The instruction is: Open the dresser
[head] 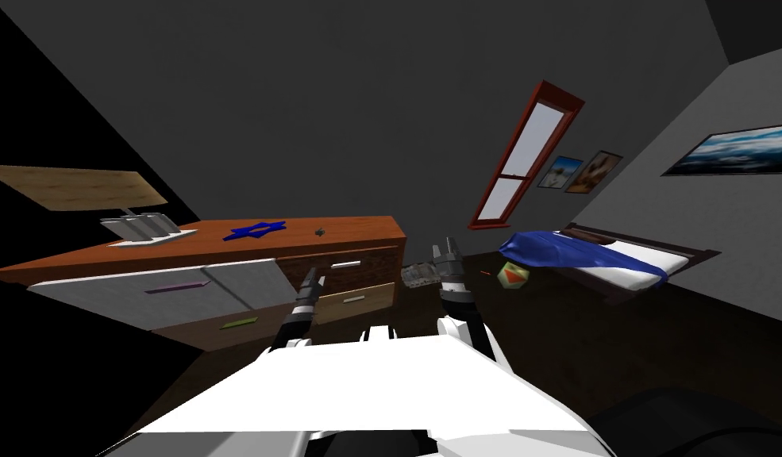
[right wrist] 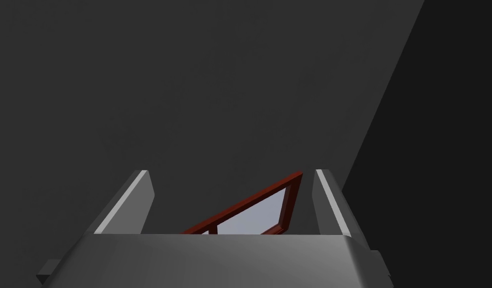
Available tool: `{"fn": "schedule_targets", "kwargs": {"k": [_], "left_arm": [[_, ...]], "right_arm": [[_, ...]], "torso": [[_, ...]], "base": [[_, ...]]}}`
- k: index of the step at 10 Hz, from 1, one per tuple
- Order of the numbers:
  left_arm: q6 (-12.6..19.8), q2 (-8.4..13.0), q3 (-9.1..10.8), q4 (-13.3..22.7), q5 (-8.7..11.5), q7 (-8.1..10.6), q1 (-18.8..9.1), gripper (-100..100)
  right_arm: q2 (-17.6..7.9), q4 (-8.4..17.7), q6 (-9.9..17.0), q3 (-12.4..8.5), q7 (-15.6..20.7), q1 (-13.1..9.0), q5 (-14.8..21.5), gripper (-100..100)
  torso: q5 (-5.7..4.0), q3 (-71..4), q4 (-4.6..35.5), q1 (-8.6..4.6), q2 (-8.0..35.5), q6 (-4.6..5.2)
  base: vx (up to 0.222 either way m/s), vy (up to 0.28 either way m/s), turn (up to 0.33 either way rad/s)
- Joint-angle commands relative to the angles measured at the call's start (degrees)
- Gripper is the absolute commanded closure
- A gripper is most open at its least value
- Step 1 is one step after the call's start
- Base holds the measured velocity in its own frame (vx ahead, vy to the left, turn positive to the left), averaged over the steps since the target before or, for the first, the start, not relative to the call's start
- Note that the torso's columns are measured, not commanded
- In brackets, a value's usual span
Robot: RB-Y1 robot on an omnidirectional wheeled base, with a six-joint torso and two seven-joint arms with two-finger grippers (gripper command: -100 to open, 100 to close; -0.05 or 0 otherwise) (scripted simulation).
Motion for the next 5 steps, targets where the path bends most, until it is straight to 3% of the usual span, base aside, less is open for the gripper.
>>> {"fn": "schedule_targets", "kwargs": {"k": [1, 3, 5], "left_arm": [[0.2, -1.1, 0.41, 3.7, 0.2, 0.04, -0.5, -100], [0.3, -2.6, 0.69, 6.3, 0.3, 0.04, -1.1, -100], [0.4, -6.3, 1.0, 9.2, 0.4, 0.04, -1.7, -100]], "right_arm": [[0.0, 0.0, 0.0, 0.0, 0.0, 0.0, 0.0, 0], [0.0, 0.0, 0.0, 0.0, 0.0, 0.0, 0.0, 0], [0.0, 0.0, 0.0, 0.0, 0.0, 0.0, 0.0, 0]], "torso": [[0.01, 0.0, 0.0, 0.03, 0.0, -0.01], [-0.01, 0.0, 0.0, -0.03, 0.0, 0.0], [0.01, 0.0, 0.0, 0.03, -0.1, 0.0]], "base": [[0.109, -0.036, 0.001], [0.111, -0.034, 0.002], [0.129, -0.027, 0.0]]}}
